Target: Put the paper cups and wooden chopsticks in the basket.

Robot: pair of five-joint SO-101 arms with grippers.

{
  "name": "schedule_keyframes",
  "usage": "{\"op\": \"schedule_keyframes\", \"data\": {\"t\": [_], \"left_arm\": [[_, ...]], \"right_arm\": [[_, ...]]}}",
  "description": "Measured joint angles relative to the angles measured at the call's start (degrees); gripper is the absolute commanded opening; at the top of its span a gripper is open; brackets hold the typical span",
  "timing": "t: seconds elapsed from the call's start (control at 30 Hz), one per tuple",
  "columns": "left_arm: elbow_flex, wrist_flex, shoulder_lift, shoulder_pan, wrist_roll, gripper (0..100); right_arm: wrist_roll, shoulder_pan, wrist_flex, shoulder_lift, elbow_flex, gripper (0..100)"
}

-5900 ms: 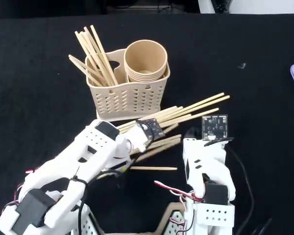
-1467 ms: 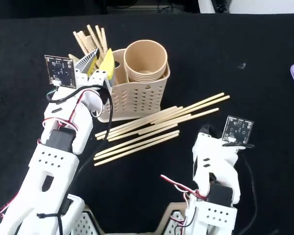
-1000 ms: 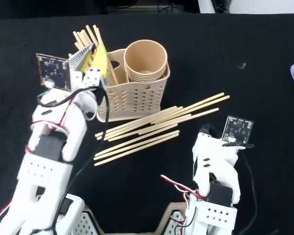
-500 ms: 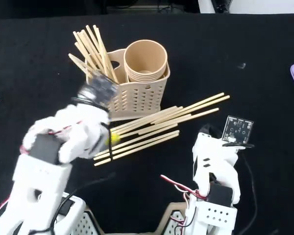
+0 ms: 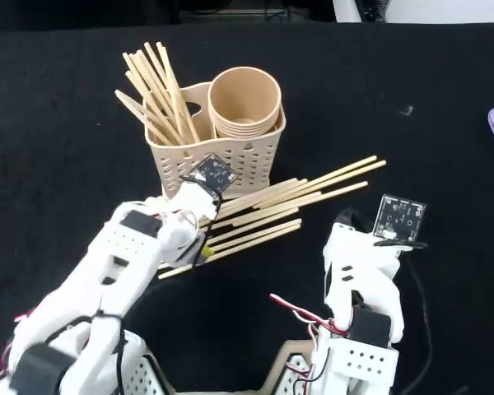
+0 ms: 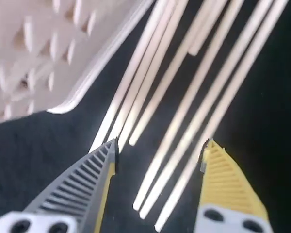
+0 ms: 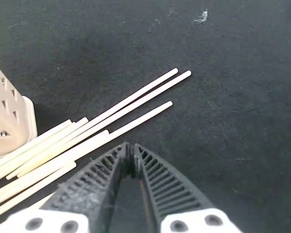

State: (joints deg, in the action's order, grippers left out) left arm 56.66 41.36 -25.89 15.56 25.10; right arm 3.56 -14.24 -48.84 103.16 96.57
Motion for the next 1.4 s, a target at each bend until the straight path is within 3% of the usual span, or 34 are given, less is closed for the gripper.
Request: {"op": "schedule_keyframes", "data": {"t": [0.17, 0.47, 0.57, 0.87, 1.1, 1.4], "left_arm": [[-0.1, -5.5, 6.7, 0.0, -0.1, 28], [-2.1, -5.8, 11.4, -0.3, 0.3, 28], [-2.6, -5.7, 12.0, 0.0, 3.1, 23], [-4.9, 1.7, 12.3, 0.9, 5.0, 9], [-5.2, 4.8, 12.7, 5.0, 5.1, 8], [-10.2, 16.8, 13.0, 12.2, 5.0, 3]], "right_arm": [[0.0, 0.0, 0.0, 0.0, 0.0, 1.2], [0.0, 0.0, 0.0, 0.0, 0.0, 1.2], [0.0, 0.0, 0.0, 0.0, 0.0, 1.2], [0.0, 0.0, 0.0, 0.0, 0.0, 1.2], [0.0, 0.0, 0.0, 0.0, 0.0, 1.2], [0.0, 0.0, 0.0, 0.0, 0.0, 1.2]]}}
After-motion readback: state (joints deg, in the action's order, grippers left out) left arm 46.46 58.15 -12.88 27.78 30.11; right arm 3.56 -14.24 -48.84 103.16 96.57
